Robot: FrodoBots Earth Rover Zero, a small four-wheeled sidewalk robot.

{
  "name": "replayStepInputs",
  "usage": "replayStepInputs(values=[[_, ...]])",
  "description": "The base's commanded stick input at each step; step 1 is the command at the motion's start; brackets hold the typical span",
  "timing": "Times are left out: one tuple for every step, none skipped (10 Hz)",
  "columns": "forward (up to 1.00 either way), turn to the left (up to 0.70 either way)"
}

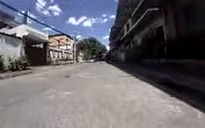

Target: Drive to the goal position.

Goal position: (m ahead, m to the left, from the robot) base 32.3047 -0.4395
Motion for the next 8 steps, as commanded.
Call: replayStepInputs(values=[[1.00, 0.00], [1.00, 0.00], [1.00, 0.00], [1.00, 0.00], [1.00, 0.00], [1.00, 0.00], [1.00, 0.00], [1.00, 0.03]])
